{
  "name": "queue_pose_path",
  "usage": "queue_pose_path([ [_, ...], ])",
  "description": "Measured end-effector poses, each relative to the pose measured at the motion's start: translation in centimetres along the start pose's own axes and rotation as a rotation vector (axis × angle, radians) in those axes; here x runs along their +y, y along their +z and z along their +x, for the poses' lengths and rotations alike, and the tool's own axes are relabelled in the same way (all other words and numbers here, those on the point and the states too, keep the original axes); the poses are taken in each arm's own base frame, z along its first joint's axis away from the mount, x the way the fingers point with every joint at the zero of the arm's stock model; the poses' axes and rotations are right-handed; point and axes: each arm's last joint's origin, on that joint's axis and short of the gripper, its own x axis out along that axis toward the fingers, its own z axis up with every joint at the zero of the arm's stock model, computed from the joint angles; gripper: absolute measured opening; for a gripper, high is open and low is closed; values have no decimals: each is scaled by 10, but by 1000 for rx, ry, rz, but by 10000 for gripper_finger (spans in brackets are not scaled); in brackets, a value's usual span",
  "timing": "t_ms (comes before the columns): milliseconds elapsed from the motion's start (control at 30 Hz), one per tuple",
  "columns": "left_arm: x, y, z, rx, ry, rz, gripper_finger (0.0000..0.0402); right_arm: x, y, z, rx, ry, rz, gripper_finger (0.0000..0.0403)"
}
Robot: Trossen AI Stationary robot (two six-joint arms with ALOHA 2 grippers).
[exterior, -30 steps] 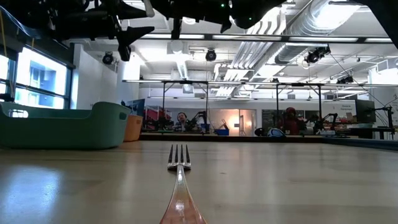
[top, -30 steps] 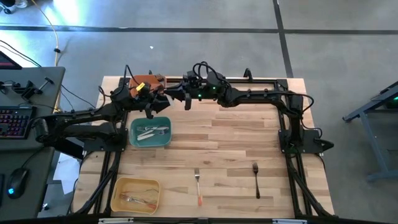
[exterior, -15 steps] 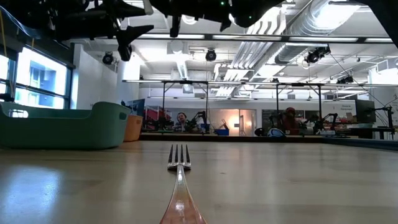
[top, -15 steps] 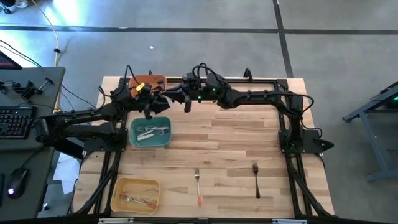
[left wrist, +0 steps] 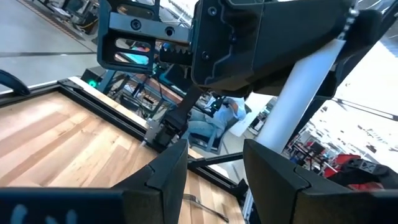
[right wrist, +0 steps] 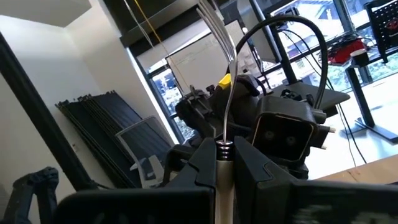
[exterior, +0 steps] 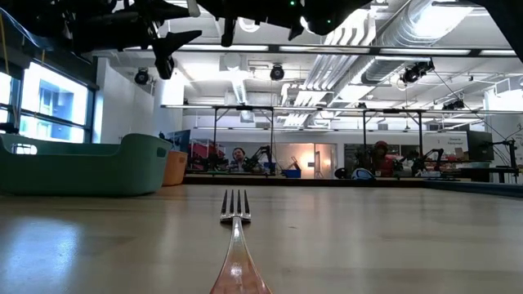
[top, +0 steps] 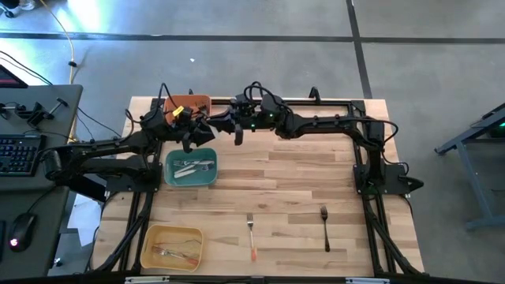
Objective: Sort silverware by color (type)
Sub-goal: Put the white fork into the green bin
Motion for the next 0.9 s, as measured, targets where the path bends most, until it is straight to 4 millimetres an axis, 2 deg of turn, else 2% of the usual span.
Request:
queue_pose_path([
  [600, 1, 1, 0, -10, 14, 10, 149, -8, 5, -4, 7, 25, -7, 1],
  [900, 4, 8, -5, -30, -8, 23, 149, -8, 6, -4, 5, 22, -1, 1],
])
